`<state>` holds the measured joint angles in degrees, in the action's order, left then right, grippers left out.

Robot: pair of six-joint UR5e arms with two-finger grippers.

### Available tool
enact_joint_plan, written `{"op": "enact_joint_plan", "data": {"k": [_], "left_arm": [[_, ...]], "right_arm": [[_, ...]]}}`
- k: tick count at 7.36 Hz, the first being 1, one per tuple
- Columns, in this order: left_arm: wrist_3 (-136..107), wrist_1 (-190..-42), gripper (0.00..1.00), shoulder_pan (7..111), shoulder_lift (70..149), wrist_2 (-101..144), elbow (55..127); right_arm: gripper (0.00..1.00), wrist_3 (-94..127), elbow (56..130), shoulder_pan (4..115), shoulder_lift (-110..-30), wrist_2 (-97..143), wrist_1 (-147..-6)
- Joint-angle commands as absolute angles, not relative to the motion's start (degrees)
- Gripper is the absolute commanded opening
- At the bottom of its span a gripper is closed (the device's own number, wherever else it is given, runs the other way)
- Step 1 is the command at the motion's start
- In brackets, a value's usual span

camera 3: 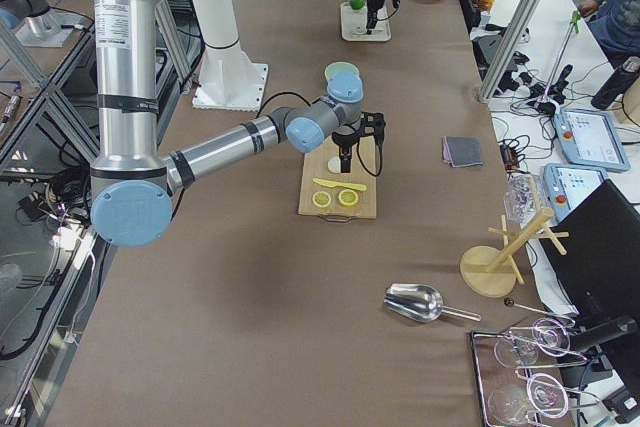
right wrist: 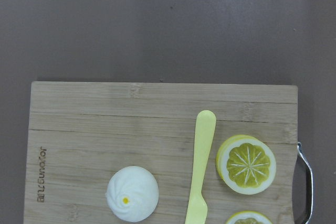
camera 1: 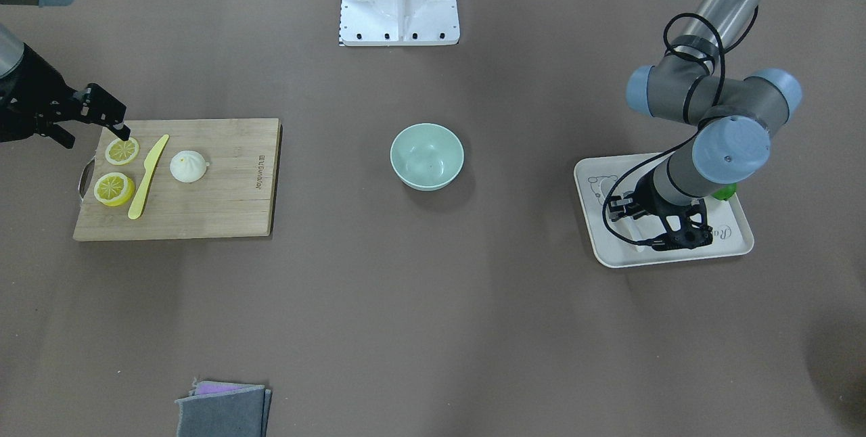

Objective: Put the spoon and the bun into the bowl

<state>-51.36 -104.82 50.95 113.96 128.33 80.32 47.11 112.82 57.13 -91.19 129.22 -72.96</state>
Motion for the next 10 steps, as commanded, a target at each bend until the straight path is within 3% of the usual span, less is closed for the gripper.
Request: {"op": "enact_joint_plan", "data": {"k": [1,4,7,10], "left_arm": [[-51.59,-104.68,0.00,50.89,114.34,128.41,80.77],[-51.94,-103.98,0.00,51.15,114.78,128.41,85.24],[-68.85,-102.48,0.00,45.12,126.88,125.53,85.87],[-76.80,-102.66,0.00,37.72,133.05,120.50,85.70]], "right_arm": [[0.99,47.11,112.76,57.13,-91.23,129.20,-73.04],[0.99,47.11,112.59,57.13,-91.14,129.11,-72.95],[0.99,50.07,112.94,55.82,-90.18,128.50,-72.95],[0.99,50.89,112.85,52.39,-89.47,125.60,-73.04]]}}
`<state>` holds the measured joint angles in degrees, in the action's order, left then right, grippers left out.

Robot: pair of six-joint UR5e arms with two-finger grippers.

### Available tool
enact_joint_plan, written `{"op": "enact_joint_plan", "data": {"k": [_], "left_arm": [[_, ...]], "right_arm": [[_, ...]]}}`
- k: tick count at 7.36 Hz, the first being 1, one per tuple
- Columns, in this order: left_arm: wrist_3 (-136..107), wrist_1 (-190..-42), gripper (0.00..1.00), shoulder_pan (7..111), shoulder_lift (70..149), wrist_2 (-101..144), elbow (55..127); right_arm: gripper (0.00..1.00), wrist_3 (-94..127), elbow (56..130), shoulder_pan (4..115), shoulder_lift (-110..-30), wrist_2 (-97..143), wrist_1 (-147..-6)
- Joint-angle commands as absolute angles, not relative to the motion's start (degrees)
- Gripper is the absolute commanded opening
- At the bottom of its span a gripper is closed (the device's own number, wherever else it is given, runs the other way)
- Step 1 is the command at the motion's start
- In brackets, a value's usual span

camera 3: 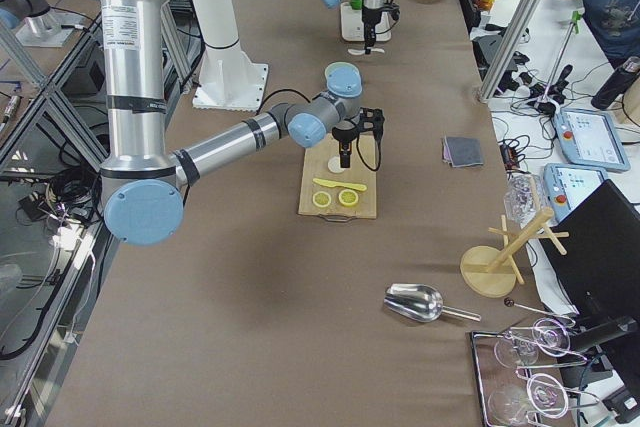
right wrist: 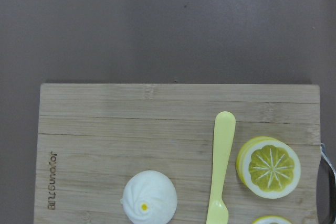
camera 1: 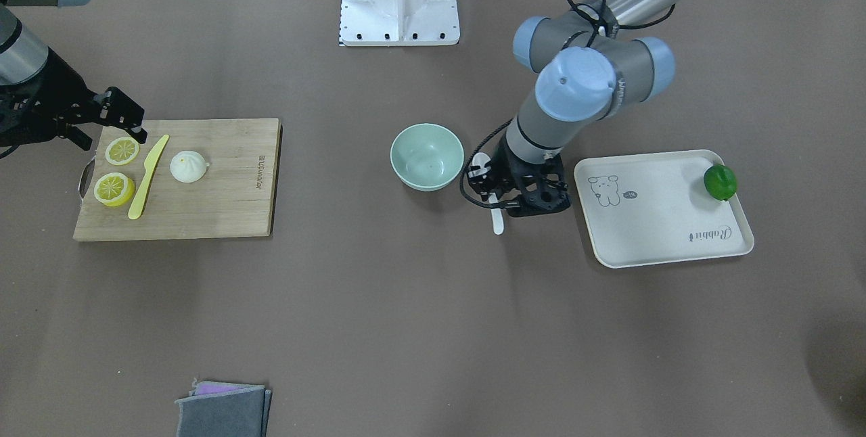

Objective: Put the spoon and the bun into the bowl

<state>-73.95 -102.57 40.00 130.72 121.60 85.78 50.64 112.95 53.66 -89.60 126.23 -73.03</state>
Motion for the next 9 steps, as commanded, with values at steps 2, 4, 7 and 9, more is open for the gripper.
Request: {"op": "enact_joint_plan", "data": {"k": [2,4,7,9], "left_arm": [[-76.99,-102.92,0.00,35.34,133.33,117.69,85.69],[-78.05,-103.01,0.98,35.07,133.59,117.51,86.30],[-77.87,-102.57,0.99,35.68,133.33,117.77,88.32],[-77.35,-102.48,0.99,38.22,132.89,118.21,89.82]], "right_arm": [[0.99,51.42,112.42,51.25,-89.47,125.42,-73.04],[0.99,51.94,112.41,49.58,-89.47,123.93,-73.12],[0.94,52.12,109.26,45.36,-87.19,120.15,-73.04],[0.94,52.12,106.63,42.90,-85.70,119.01,-72.95]]}}
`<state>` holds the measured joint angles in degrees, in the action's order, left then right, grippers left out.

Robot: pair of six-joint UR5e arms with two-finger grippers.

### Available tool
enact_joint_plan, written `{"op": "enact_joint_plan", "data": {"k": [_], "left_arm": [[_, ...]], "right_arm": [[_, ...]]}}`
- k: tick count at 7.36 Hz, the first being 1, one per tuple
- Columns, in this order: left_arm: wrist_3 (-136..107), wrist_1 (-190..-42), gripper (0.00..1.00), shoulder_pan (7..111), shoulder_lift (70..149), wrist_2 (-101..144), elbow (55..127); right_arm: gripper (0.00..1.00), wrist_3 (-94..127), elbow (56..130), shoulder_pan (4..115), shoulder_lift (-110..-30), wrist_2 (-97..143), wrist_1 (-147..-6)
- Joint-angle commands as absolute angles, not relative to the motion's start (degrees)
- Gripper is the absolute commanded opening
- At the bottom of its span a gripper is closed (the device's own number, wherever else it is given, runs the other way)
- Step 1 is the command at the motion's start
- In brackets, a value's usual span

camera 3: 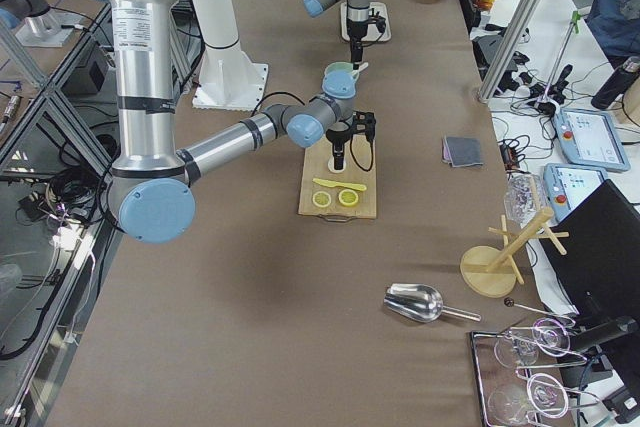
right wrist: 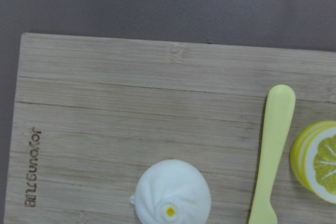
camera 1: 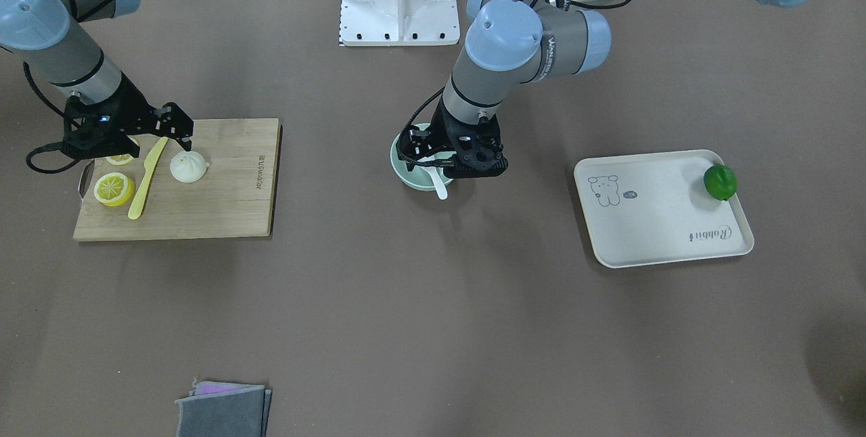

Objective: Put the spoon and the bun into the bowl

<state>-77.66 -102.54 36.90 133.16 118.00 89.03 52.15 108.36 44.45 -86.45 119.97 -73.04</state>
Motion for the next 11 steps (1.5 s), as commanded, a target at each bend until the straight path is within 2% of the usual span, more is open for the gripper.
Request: {"op": "enact_joint_plan", "data": {"k": [1,2,3,4,5,7,9,11], "left_arm": [[-77.34,-102.57,0.99,38.49,132.46,118.21,89.74],[-77.34,-102.48,0.99,38.50,132.45,118.21,89.82],[-77.34,-102.48,0.99,38.58,132.36,118.13,89.82],[-77.34,-102.48,0.99,38.67,132.02,118.13,90.26],[-77.34,-102.48,0.99,38.67,131.92,118.12,90.52],[-76.13,-101.78,0.99,40.94,130.71,120.30,91.31],[-63.52,-98.37,0.99,49.26,120.82,129.25,100.75],[-50.85,-95.72,0.99,54.91,111.67,130.52,106.59]], "right_arm": [[0.87,52.12,105.83,41.59,-84.74,118.31,-72.95],[0.70,52.12,105.04,40.79,-84.38,118.13,-73.04],[0.59,52.12,103.72,40.61,-83.24,117.69,-73.04],[0.10,51.68,103.97,40.69,-83.15,118.47,-73.04],[0.00,51.42,104.24,40.95,-83.14,118.74,-73.04],[0.00,53.85,107.81,41.92,-82.01,119.35,-74.43],[0.00,62.10,109.42,40.53,-72.92,119.18,-81.01],[0.00,76.32,108.81,32.74,-63.41,113.51,-82.44]]}}
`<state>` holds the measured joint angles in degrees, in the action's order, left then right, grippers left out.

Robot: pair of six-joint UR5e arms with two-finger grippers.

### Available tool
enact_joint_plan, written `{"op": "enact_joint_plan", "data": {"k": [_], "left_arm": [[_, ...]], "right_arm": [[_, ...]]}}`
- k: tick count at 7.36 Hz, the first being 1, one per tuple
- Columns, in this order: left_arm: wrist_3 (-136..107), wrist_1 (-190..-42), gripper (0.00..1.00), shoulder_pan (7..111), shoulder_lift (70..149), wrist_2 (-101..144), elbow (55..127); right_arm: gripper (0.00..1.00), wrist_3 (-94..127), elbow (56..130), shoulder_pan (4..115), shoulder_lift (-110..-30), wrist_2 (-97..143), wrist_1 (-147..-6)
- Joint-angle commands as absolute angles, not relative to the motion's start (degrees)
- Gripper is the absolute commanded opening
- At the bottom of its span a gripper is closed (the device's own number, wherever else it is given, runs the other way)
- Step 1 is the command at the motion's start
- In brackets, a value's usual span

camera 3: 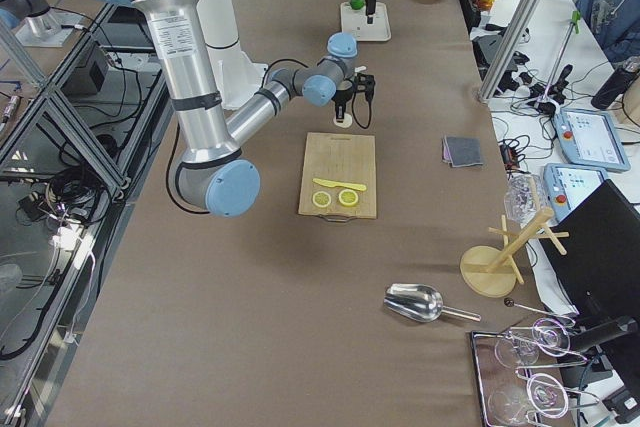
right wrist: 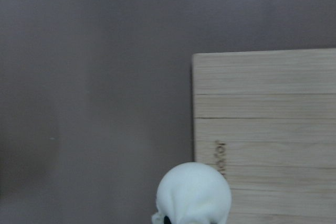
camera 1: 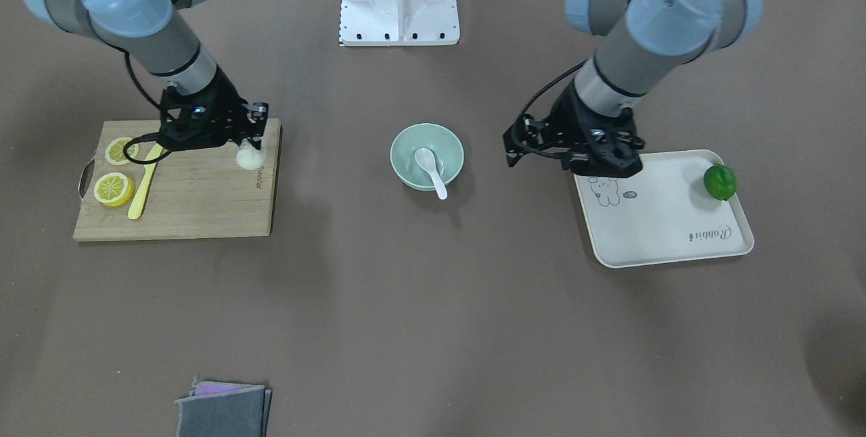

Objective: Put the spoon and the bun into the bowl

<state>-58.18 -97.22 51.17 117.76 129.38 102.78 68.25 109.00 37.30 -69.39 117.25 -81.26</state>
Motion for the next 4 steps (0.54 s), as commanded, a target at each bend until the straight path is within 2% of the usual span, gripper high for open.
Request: {"op": "enact_joint_plan", "data": {"k": [1,4], "left_arm": [[-47.41,-95.71,0.99,57.19,109.36,130.60,106.87],[-43.68,-95.71,0.99,59.15,107.05,131.40,106.96]], "right_arm": [[0.00,80.81,108.03,29.74,-58.93,110.51,-84.18],[0.00,86.65,92.51,25.67,-43.46,105.04,-84.46]]}}
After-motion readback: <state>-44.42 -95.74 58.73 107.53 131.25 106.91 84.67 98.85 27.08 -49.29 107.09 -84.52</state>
